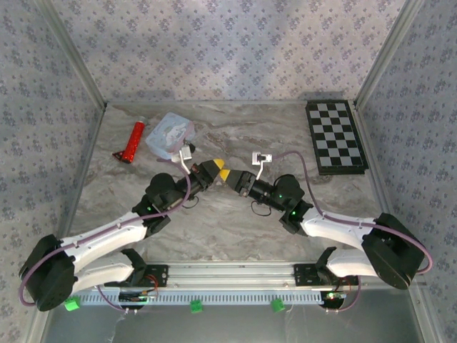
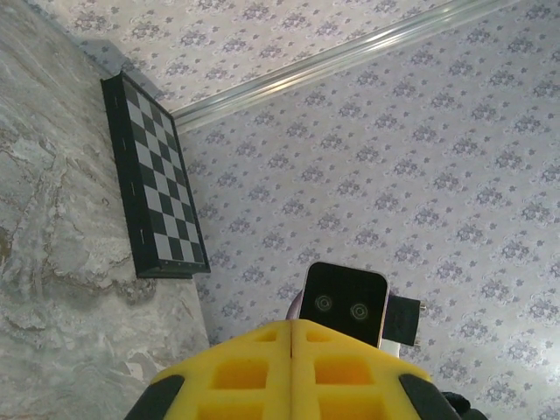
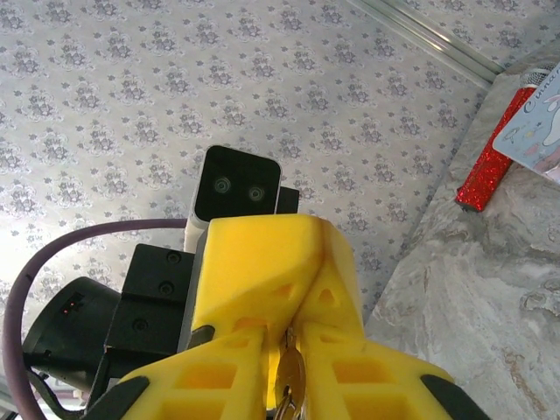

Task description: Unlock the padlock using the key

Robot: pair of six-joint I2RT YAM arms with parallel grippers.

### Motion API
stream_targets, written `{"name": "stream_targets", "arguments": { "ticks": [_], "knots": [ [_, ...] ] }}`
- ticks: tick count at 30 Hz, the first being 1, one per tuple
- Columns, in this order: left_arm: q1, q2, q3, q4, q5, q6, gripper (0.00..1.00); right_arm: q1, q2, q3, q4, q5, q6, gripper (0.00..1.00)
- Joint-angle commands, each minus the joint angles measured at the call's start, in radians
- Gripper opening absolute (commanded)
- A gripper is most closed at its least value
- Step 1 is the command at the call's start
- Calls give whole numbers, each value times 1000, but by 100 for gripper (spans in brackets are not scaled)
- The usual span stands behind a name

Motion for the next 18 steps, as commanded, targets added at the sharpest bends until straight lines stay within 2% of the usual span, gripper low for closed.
{"name": "stream_targets", "arguments": {
  "ticks": [1, 8, 10, 11, 14, 16, 18],
  "knots": [
    [-10, 4, -9, 48, -22, 3, 0, 0, -4, 34, 28, -19, 9, 15],
    [-3, -7, -5, 10, -34, 39, 1, -1, -35, 13, -5, -14, 3, 4],
    [25, -33, 10, -77, -20, 59, 13, -7, -69, 11, -85, -3, -13, 1],
    [51, -55, 18, -149, -10, 67, 28, -14, -94, 15, -158, 4, -23, 0],
    [183, -135, 55, -410, 51, 118, 58, -47, -192, 39, -469, 42, -85, 0],
    [282, -166, 112, -612, 106, 194, 70, -64, -266, 53, -652, 64, -154, 0],
    [374, -148, 203, -849, 141, 289, 74, -89, -331, 81, -855, 90, -215, 0]
  ]
}}
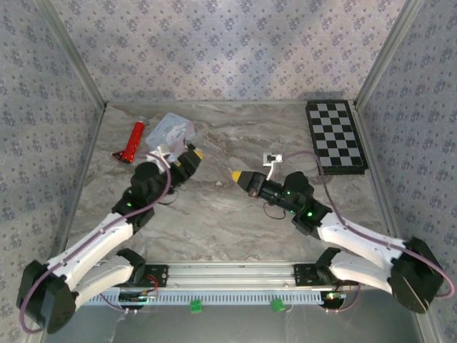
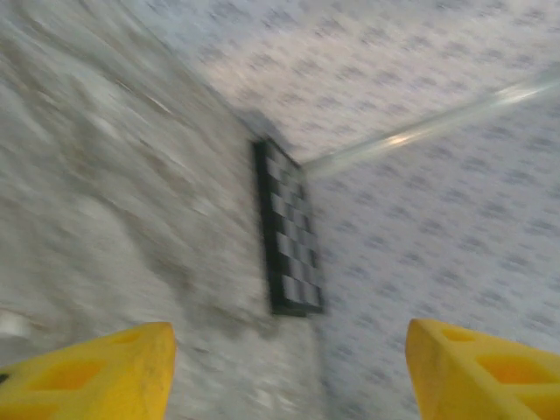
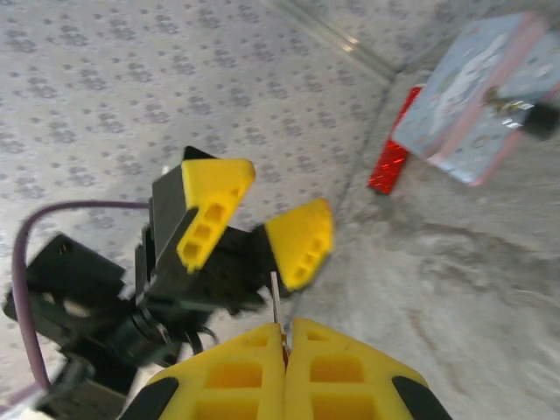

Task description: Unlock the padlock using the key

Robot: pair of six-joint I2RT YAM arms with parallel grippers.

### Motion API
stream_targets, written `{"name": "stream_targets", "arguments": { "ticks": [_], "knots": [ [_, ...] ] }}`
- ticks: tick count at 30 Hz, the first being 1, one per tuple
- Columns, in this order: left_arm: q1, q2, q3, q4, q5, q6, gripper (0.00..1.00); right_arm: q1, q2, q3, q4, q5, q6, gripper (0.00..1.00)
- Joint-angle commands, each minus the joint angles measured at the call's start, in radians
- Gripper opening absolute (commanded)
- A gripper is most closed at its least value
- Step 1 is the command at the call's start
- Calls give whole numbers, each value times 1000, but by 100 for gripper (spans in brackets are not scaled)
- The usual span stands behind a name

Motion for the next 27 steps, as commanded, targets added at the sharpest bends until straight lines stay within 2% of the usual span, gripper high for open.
{"name": "stream_targets", "arguments": {
  "ticks": [1, 3, 5, 8, 12, 22, 25, 27],
  "knots": [
    [111, 15, 173, -446, 84, 196, 74, -37, -95, 69, -417, 56, -148, 0],
    [147, 119, 298, -650, 73, 314, 74, -60, -140, 103, -567, 72, -211, 0],
    [147, 235, 403, -790, 24, 402, 73, -67, -172, 132, -699, 104, -263, 0],
    [146, 394, 483, -823, -2, 459, 70, -68, -205, 160, -820, 148, -312, 0],
    [139, 556, 493, -696, -75, 437, 69, -68, -264, 131, -859, 159, -322, 0],
    [94, 765, 361, -115, -338, 287, 67, -80, -375, 43, -863, 151, -325, 0],
    [95, 818, 292, 131, -353, 278, 68, -84, -400, 14, -846, 139, -315, 0],
    [104, 869, 322, 147, -351, 271, 68, -87, -419, -9, -830, 131, -300, 0]
  ]
}}
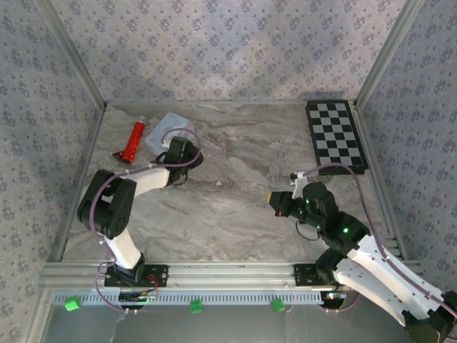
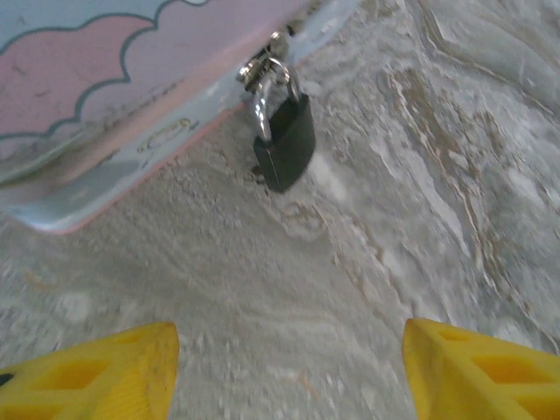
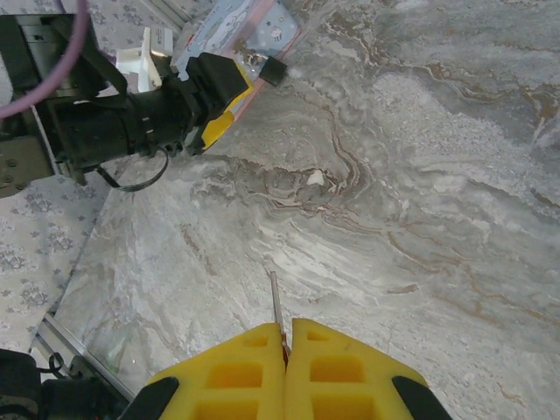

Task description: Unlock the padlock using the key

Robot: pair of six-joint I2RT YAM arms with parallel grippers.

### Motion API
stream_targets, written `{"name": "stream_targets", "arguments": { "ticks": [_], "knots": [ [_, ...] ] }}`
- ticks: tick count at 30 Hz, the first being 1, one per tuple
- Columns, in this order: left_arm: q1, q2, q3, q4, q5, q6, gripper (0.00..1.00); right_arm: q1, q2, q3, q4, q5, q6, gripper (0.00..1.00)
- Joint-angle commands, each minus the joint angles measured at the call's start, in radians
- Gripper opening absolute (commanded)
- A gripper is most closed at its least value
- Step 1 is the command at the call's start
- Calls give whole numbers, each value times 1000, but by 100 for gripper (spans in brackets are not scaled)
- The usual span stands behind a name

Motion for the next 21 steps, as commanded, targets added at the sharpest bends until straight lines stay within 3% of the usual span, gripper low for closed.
{"name": "stream_targets", "arguments": {
  "ticks": [1, 11, 21],
  "knots": [
    [11, 72, 18, 217, -51, -44, 68, -8, -37, -41, 13, -13, 9, 0],
    [26, 224, 81, 316, -106, -152, 62, -26, -126, -115, 27, -44, 51, 0],
    [55, 320, 164, 309, -116, -231, 47, -47, -162, -110, -20, -69, 41, 0]
  ]
}}
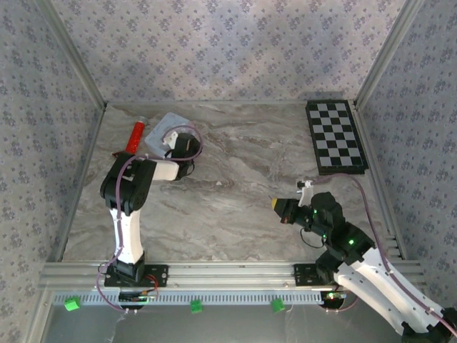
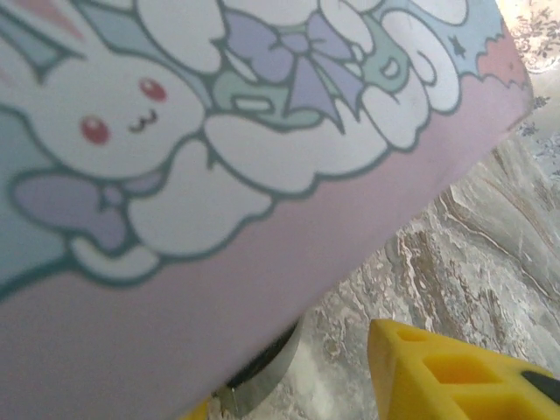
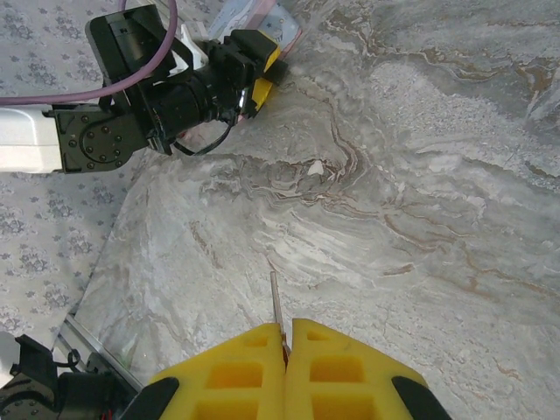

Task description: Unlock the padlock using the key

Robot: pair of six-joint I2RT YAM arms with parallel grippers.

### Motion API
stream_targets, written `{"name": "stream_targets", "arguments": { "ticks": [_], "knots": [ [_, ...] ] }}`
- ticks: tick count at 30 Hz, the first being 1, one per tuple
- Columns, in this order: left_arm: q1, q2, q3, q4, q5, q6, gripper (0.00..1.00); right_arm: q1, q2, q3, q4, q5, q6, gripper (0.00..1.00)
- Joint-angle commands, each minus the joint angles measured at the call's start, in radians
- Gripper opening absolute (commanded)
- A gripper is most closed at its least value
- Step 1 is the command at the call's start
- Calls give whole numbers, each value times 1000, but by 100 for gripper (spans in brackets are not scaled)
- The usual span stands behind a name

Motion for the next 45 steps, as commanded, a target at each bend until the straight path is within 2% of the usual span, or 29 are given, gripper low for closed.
{"name": "stream_targets", "arguments": {
  "ticks": [1, 9, 18, 23, 29, 33, 36, 41, 45],
  "knots": [
    [25, 50, 44, 10, -5, -38, 45, -8, -11, -4, -15, -17, 10, 0],
    [42, 66, 48, 22, 7, -67, 22, -15, -12, -9, -2, -22, 20, 0],
    [47, 19, -6, 27, 15, -62, 4, -24, 37, -5, -79, 15, 78, 0],
    [45, -55, -36, -45, 66, -19, 0, -29, 78, -51, -36, 21, 152, 0],
    [33, -160, -91, -202, 210, -6, 0, -31, 146, -74, -3, -6, 219, 0],
    [1, -234, -126, -321, 292, 16, 0, -30, 189, -101, 80, -48, 274, 0],
    [-19, -291, -168, -320, 408, 13, 0, -28, 225, -132, 169, -75, 326, 0],
    [-82, -395, -183, -438, 487, 25, 0, 6, 293, -143, 258, -66, 369, 0],
    [-133, -448, -220, -444, 541, -1, 0, 42, 342, -158, 358, -57, 410, 0]
  ]
}}
